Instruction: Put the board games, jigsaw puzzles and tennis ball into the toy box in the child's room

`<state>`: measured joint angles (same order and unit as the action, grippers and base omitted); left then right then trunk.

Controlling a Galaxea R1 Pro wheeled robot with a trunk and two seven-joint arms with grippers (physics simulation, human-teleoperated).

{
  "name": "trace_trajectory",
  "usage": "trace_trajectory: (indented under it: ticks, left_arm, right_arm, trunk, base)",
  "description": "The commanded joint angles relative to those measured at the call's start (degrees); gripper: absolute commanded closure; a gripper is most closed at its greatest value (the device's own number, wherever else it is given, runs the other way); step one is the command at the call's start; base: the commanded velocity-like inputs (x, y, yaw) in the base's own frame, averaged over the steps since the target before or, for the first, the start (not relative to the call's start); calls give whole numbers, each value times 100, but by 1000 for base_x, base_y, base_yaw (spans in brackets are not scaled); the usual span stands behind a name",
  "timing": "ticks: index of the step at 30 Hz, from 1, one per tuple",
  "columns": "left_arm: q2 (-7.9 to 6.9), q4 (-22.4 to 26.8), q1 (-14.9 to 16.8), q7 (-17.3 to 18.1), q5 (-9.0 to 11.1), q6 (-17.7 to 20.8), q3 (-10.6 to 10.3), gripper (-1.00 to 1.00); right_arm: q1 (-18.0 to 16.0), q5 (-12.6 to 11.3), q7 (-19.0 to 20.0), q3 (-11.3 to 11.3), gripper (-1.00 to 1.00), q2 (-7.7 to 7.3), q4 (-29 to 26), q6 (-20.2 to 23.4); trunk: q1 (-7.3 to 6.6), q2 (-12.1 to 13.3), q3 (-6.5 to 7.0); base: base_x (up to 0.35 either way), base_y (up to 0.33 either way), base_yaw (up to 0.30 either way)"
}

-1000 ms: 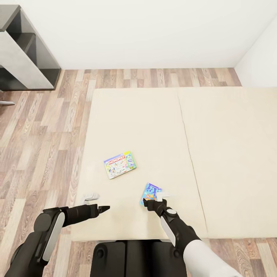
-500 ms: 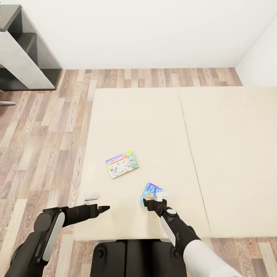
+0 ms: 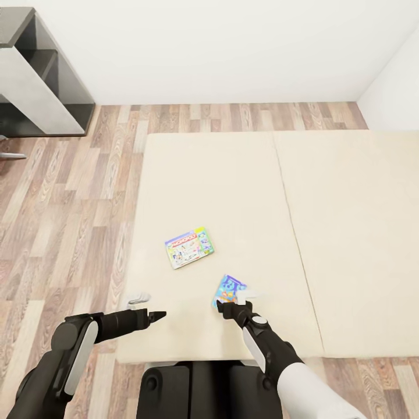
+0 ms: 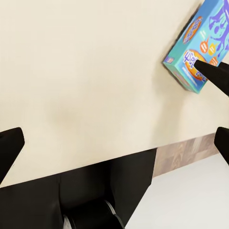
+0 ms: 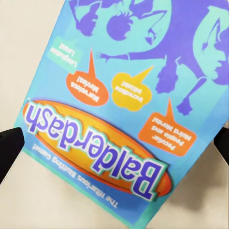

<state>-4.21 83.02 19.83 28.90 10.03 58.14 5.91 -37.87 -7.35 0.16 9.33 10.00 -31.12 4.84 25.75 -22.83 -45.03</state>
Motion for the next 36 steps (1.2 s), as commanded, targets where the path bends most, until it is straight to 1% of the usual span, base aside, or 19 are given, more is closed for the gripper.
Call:
trace_trajectory:
  ticks: [1, 11, 24, 26, 31, 36]
  left_arm:
    - [-1, 3, 2, 2, 25, 40, 7, -100]
    - [-1, 3, 3, 2, 25, 40, 7, -100]
    - [-1, 3, 3, 2, 25, 39, 7, -100]
    - [1, 3, 3, 2, 25, 39, 7, -100]
    - [-1, 3, 3, 2, 25, 39, 5, -100]
    - [6, 3, 3, 2, 25, 39, 3, -100]
  right_arm:
    - [-1, -58, 2, 7, -100, 0, -8, 26]
    - [-1, -67, 5, 4, -100, 0, -8, -6]
    - [-8, -87, -20, -1, -100, 0, -48, 81]
    - [-43, -94, -27, -1, -100, 0, -50, 132]
    - [-311, -155, -40, -54, -100, 0, -7, 422]
    - [-377, -174, -44, -68, -100, 0, -1, 493]
  trunk:
    - [3, -9, -6]
    - [3, -9, -6]
    - [3, -9, -6]
    - [3, -9, -6]
    - [3, -9, -6]
    - [3, -9, -6]
  base:
    - [-18, 76, 0]
    - [-4, 16, 0]
    - [0, 0, 0]
    - [0, 0, 0]
    - [0, 0, 0]
    - [0, 0, 0]
